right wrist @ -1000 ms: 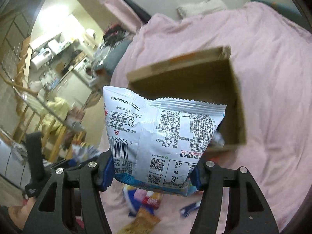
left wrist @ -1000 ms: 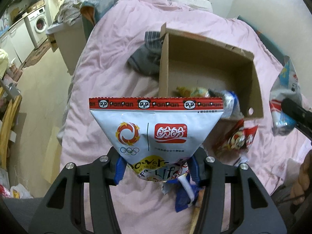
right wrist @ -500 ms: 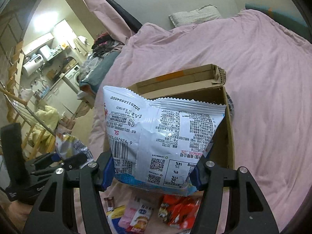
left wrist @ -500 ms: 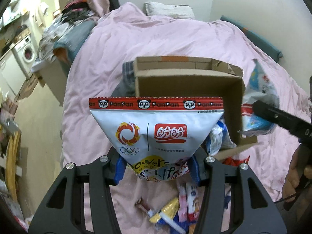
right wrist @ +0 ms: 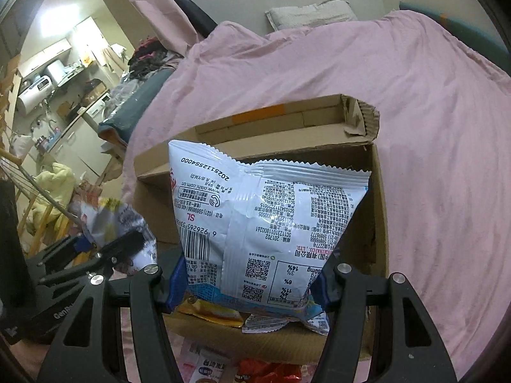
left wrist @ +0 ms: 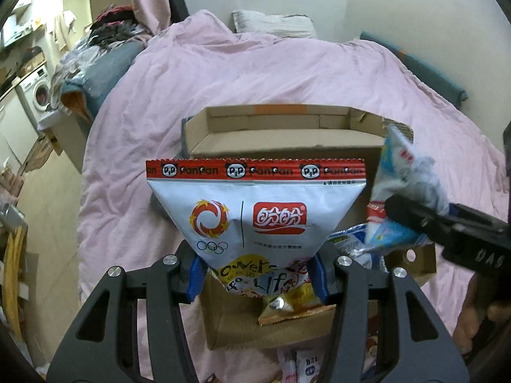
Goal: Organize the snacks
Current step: 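Carry the Dowels bag with the left gripper while the right gripper carries the white bag over the box, then open both grippers to release the two bags into the box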
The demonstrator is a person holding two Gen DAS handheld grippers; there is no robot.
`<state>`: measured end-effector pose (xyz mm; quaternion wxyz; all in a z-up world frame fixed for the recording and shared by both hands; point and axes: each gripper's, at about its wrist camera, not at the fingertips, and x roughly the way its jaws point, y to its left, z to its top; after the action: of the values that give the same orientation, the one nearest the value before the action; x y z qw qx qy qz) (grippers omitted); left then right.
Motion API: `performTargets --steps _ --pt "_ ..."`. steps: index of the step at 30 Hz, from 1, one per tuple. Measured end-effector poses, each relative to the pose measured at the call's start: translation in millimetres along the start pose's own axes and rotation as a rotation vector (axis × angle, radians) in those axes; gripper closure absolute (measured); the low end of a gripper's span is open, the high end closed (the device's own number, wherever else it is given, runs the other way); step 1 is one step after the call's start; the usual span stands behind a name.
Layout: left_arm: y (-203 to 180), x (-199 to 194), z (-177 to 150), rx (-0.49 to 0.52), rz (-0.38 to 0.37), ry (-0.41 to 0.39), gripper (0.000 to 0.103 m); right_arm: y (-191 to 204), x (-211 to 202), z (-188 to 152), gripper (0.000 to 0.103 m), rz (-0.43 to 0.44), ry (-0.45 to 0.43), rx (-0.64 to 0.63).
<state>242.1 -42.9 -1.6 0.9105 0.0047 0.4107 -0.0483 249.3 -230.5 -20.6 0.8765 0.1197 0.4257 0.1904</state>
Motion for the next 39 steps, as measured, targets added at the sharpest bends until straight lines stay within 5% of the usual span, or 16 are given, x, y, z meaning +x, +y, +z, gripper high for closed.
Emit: performTargets --steps 18,39 --pt "6 15 -4 -0.053 -0.069 0.042 0.053 -8 19 -6 0.037 -0.021 0.084 0.060" --pt "3 18 -7 -0.032 -0.071 0.064 0.045 -11 19 -6 0.037 -0.022 0.064 0.083"
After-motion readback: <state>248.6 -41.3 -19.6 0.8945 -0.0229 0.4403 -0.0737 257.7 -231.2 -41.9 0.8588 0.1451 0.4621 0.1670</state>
